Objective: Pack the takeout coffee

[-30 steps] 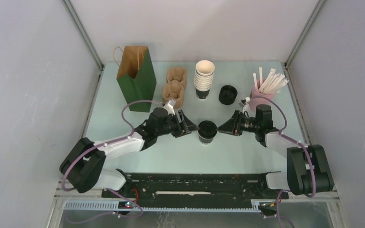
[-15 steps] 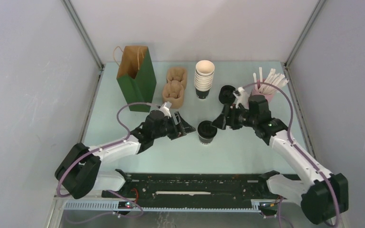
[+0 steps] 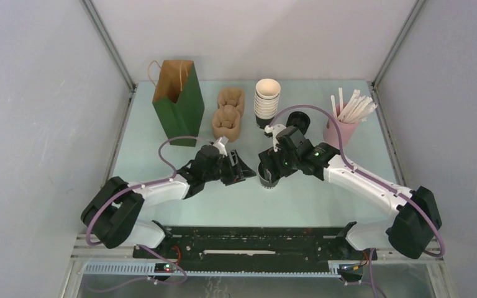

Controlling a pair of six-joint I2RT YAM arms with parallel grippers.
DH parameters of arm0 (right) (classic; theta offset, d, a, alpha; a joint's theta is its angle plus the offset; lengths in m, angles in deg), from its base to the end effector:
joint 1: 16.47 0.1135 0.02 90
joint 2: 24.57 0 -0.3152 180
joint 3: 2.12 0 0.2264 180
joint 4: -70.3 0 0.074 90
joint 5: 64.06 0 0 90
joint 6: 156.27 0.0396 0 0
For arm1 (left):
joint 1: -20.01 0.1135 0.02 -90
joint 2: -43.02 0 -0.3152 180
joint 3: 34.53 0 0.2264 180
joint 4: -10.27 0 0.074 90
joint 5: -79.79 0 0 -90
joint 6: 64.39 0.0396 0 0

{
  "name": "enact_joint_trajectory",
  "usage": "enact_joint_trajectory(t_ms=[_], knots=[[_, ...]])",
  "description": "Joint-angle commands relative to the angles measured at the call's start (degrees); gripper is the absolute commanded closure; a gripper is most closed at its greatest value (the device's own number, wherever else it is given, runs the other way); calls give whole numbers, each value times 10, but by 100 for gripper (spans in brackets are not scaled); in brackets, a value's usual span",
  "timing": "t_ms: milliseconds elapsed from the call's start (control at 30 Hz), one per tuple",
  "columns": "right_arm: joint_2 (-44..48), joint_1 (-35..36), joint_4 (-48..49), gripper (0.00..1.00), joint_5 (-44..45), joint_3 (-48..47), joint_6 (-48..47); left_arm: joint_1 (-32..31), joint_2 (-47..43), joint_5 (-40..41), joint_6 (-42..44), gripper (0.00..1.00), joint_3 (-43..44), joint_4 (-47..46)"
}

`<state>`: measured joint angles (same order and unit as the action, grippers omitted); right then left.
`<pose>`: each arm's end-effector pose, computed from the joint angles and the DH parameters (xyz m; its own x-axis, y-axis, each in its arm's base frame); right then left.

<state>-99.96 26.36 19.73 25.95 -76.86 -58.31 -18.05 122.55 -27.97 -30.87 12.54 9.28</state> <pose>0.1746 0.1618 0.3274 -0.6603 -0.4233 -0.6203 -0.5940 0.7998 0.0866 0.1886 -0.1630 0.2436 -0.8872 -0.3137 -0.3382 0.0947 0.5938 -0.7990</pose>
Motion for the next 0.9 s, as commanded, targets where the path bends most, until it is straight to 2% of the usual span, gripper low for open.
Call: enact_joint_trajectory(t_ms=[0, 433, 867], knots=[[5, 8, -7, 3, 45, -16, -19, 4, 6, -14, 13, 34, -3, -32], [-7, 18, 36, 10, 23, -21, -28, -3, 23, -16, 9, 37, 1, -42], [-26, 18, 44, 27, 9, -25, -32, -9, 38, -17, 9, 37, 15, -42]])
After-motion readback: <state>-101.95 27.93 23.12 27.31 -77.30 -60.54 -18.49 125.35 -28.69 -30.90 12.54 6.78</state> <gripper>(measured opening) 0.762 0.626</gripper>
